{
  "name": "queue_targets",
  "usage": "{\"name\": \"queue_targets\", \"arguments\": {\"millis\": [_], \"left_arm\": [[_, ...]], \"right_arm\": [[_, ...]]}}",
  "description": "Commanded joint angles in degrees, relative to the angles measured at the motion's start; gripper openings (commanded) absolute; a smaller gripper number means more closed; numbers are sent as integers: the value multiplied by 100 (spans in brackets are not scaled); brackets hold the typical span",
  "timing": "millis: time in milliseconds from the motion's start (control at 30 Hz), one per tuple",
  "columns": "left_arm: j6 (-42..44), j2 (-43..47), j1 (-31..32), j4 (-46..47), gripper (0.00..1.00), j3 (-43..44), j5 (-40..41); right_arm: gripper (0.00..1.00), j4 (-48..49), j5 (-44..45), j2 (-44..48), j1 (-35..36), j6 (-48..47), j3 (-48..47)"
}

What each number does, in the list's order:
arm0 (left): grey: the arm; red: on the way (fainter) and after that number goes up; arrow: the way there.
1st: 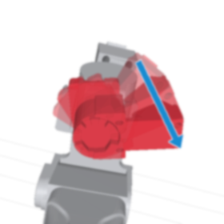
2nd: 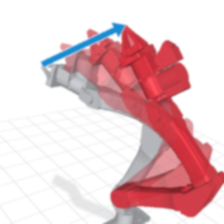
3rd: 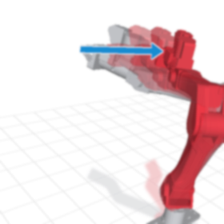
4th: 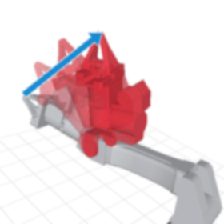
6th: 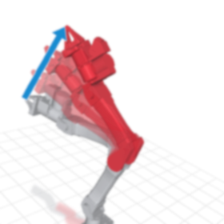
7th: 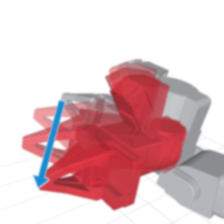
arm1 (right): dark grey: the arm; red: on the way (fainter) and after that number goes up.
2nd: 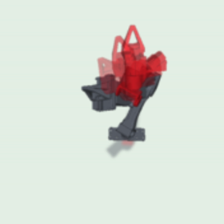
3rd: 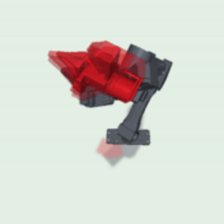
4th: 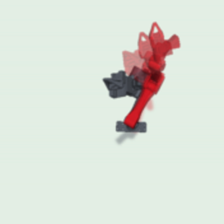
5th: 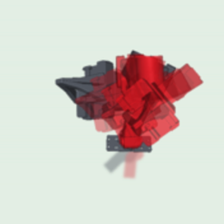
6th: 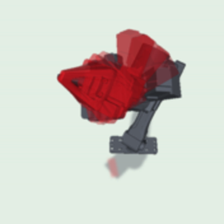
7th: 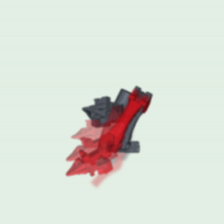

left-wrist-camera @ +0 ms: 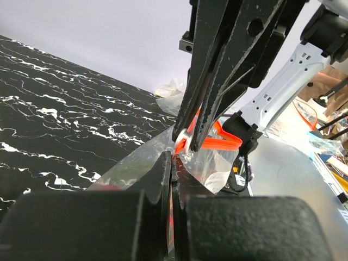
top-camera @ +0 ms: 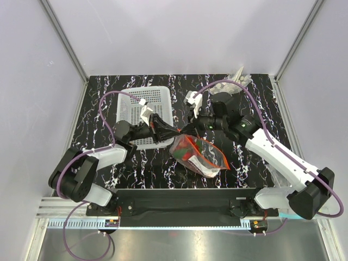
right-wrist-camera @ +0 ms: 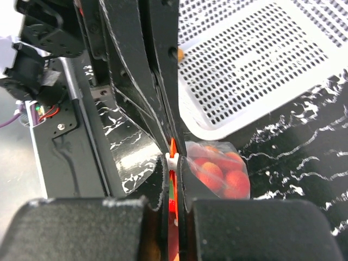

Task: Place the food in the zip-top bag and seal the zipper
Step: Zip the zipper food storage bag at the center of the board.

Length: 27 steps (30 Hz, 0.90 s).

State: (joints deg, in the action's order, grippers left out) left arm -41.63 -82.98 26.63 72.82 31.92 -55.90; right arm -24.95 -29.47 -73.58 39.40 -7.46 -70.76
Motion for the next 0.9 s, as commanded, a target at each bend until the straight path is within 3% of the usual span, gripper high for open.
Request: {"name": "queue_targets", "arguments": {"millis": [0, 300, 533, 867], "left_arm": [[225, 264, -176, 75, 0, 174, 448], [339, 712, -589, -1031, 0, 42, 1273], [1209, 1530, -782, -3148, 0, 60, 2687], [1157, 1557, -1055, -3256, 0, 42, 2892]], "right_arm": [[0, 149, 380, 414, 42, 122, 159], [0, -133, 803, 853, 42, 368, 572], [0, -432, 908, 1477, 42, 614, 1046], [0, -1642, 1425, 2286, 42, 1326, 1275]]}}
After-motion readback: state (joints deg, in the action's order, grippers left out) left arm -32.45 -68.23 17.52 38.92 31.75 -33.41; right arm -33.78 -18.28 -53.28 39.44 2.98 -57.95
